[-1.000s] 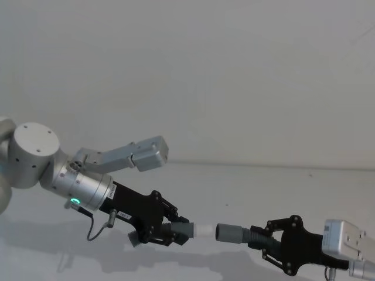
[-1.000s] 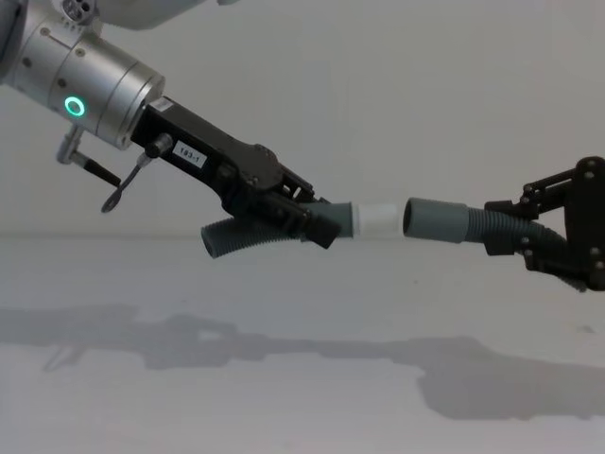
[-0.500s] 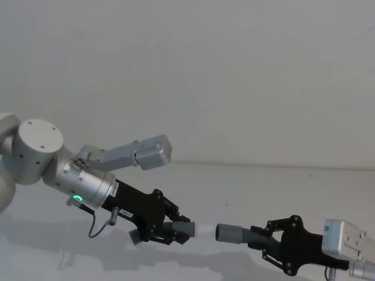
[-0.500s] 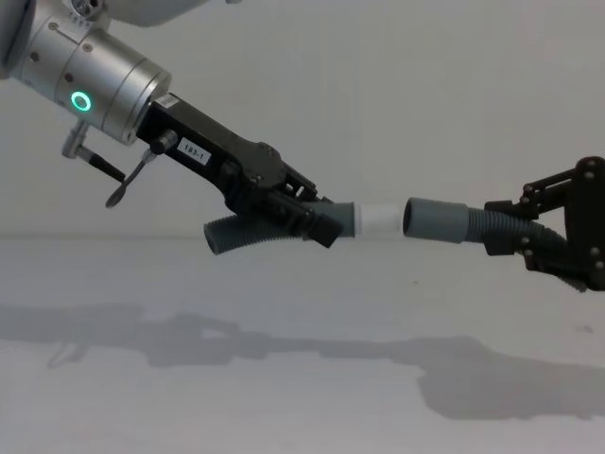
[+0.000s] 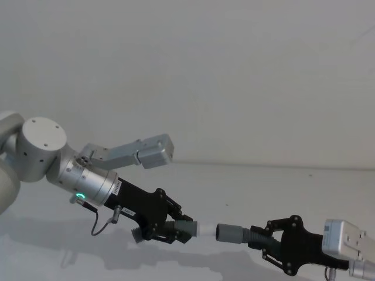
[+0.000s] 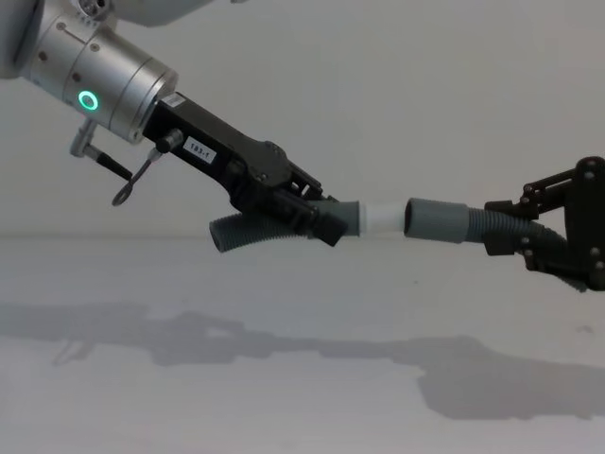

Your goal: Use both hands to pick up one end of the pipe from the table, align the ends, and insert them.

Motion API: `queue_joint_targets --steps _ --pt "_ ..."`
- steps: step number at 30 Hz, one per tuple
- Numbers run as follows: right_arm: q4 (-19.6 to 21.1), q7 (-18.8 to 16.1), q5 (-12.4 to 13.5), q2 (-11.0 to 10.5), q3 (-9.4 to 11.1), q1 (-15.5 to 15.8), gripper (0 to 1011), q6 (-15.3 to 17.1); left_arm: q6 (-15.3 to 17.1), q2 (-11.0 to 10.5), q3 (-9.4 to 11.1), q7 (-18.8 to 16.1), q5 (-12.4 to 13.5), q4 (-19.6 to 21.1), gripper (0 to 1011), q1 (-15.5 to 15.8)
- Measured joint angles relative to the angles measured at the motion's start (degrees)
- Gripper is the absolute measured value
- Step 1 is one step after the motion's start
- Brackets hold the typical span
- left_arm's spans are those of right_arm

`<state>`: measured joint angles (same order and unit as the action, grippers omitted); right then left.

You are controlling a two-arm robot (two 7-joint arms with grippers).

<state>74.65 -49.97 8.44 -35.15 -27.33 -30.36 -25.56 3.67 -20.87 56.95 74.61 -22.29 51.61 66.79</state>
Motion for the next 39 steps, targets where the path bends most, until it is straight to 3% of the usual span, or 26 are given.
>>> queue_joint_targets --steps 17,39 --pt "0.0 0.0 0.0 0.0 0.0 0.0 226 0.0 -0.5 0.8 0.6 0.9 -0.3 -1.0 327 0.6" --pt "0.0 -0.1 0.1 -0.1 -0.1 -0.1 226 0.0 1.3 -0.3 1.3 -0.1 -0.8 1.8 327 0.3"
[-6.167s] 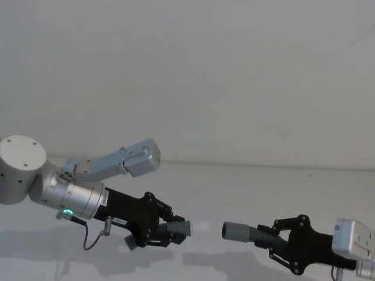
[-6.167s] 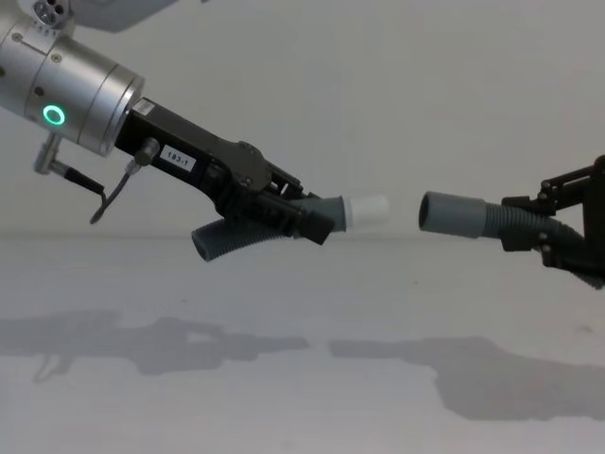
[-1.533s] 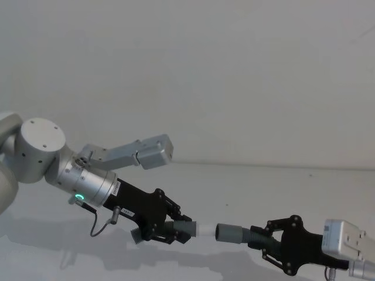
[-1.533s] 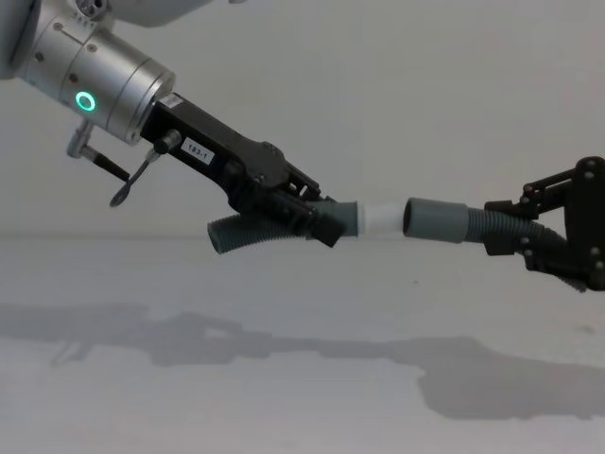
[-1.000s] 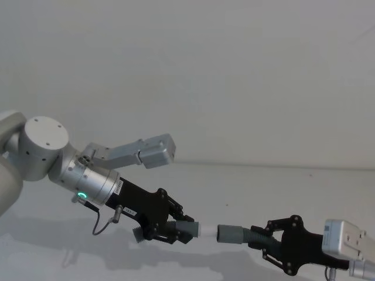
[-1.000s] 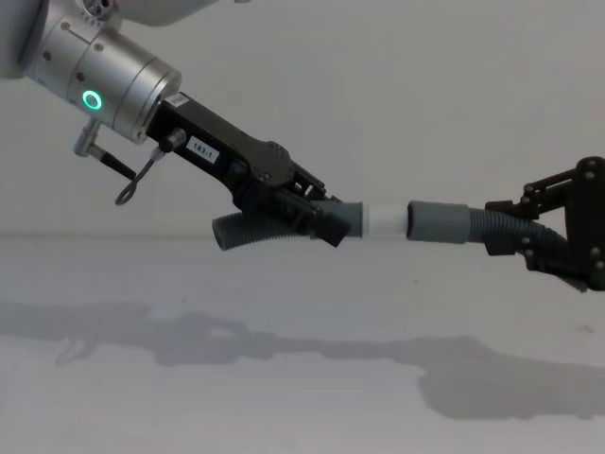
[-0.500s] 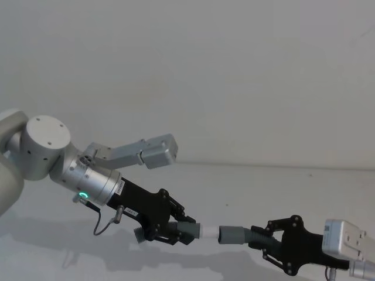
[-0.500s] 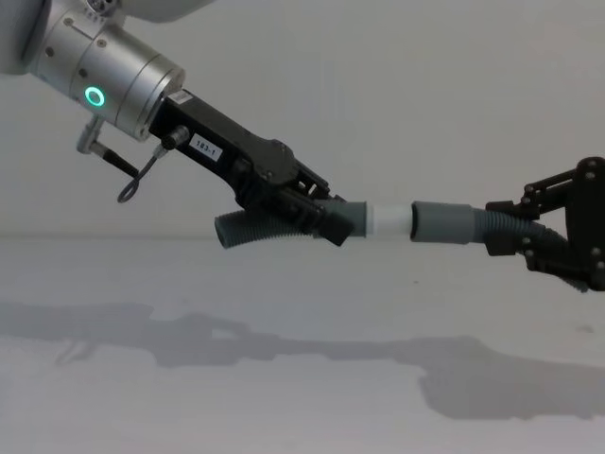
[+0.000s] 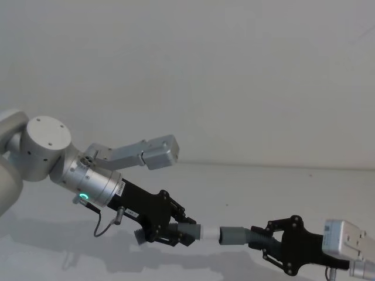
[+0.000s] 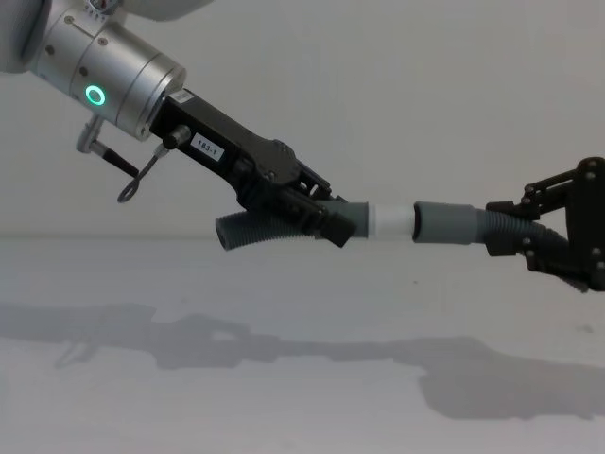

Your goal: Use both hands to pick up one end of the pipe from the table, align the ends, and insert them.

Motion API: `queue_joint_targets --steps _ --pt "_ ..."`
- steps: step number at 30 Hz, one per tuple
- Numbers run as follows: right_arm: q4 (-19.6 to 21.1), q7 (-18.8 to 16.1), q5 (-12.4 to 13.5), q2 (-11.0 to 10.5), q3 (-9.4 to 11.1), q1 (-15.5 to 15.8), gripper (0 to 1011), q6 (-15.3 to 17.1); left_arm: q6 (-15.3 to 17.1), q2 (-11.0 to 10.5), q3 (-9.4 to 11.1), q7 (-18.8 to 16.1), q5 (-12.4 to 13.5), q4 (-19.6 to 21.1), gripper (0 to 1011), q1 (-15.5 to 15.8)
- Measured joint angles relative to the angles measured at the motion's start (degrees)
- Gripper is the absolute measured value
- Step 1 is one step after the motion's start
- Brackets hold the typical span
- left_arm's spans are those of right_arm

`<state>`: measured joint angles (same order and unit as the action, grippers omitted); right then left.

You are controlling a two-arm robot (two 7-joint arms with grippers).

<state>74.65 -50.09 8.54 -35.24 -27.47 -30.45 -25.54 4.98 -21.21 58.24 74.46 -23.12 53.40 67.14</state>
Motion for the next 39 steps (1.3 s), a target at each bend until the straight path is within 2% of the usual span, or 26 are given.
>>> queue_joint_targets --steps 17,39 --pt "-0.3 -1.3 0.3 -0.9 -1.1 -0.7 226 -0.2 0.8 -0.5 0.4 -0.9 0.0 1.3 327 -0.1" --pt "0.1 -1.6 -0.3 -1.9 -2.5 -1.5 226 2.2 1.3 -0.8 0.6 -1.4 -0.1 2.2 327 -0.4"
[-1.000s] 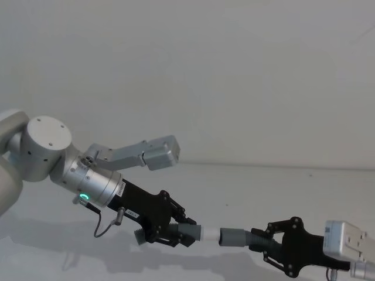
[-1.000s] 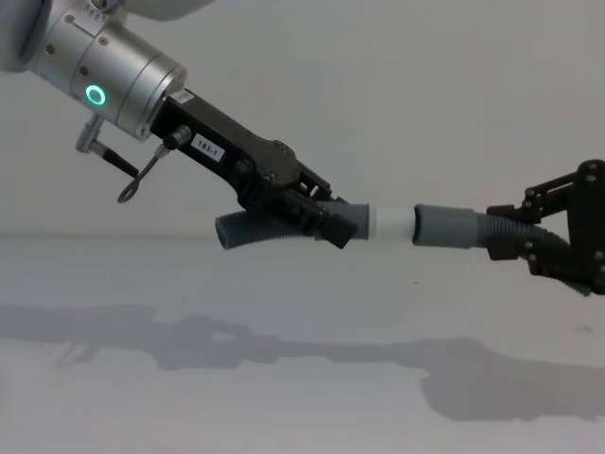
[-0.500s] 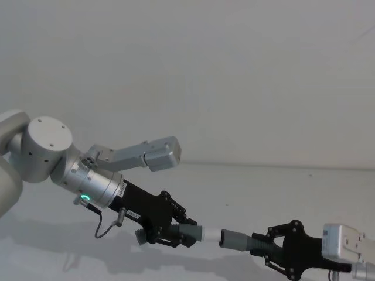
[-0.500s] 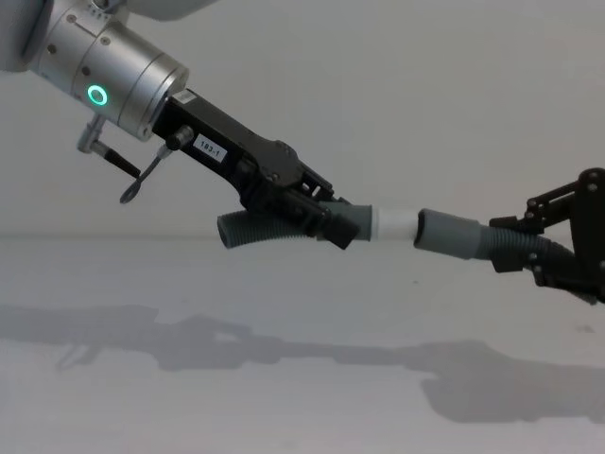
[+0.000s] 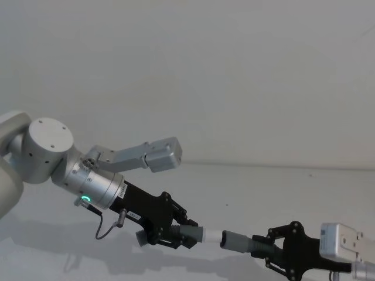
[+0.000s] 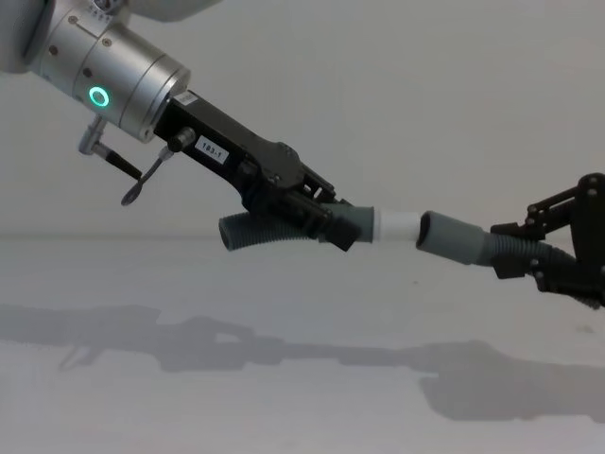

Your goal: Use both hands to pick up one end of the pipe from the table, align the ends, and insert them.

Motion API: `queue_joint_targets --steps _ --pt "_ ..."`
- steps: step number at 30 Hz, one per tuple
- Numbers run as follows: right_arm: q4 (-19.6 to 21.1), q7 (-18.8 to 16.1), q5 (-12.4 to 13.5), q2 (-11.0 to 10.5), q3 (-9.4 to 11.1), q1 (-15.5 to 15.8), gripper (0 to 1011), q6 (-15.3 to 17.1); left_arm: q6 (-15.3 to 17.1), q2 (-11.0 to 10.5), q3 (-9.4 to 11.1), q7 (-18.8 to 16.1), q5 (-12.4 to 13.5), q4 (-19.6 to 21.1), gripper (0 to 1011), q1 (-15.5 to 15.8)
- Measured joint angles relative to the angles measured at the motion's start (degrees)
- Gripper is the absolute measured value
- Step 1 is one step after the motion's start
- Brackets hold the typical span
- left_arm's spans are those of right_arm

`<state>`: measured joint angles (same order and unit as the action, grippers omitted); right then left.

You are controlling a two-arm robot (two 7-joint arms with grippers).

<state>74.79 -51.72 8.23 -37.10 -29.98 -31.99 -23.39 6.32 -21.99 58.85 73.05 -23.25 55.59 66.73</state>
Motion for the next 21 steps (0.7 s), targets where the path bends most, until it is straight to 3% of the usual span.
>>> queue_joint_targets --steps 21 --pt "-0.6 1.0 0.7 0.1 -0.7 -0.7 226 1.3 0.7 -0.2 0.5 -0.2 0.5 0.4 327 0.2"
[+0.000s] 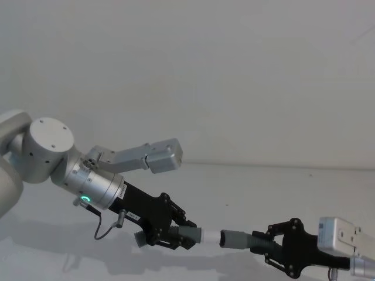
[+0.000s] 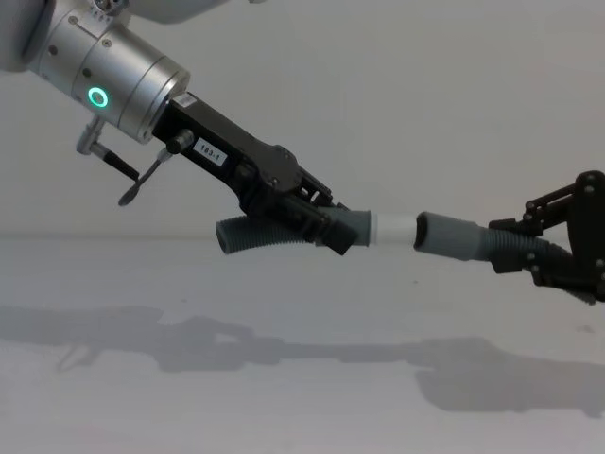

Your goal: Use both hands to pick up one end of the pipe from the table, align the ends, and insert them.

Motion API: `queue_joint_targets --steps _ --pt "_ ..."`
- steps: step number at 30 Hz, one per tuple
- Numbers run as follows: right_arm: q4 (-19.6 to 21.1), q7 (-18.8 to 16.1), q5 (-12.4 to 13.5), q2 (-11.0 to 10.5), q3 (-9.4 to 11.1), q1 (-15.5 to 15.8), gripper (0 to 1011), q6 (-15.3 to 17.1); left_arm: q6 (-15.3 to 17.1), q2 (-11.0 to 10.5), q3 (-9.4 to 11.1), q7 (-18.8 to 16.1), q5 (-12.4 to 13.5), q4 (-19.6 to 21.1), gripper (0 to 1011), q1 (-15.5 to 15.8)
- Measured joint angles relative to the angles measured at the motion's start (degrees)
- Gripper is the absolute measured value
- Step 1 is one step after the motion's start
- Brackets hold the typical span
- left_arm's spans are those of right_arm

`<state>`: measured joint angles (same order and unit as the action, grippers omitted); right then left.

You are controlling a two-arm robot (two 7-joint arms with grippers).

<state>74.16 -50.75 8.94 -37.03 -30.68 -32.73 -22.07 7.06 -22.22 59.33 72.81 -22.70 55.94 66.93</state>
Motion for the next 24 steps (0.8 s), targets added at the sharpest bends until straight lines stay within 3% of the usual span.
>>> queue_joint_targets --steps 24 --pt "-0.6 0.5 1.0 0.0 -0.9 -0.9 226 0.8 0.1 -0.3 -0.2 -1.0 1.3 0.0 327 0.0"
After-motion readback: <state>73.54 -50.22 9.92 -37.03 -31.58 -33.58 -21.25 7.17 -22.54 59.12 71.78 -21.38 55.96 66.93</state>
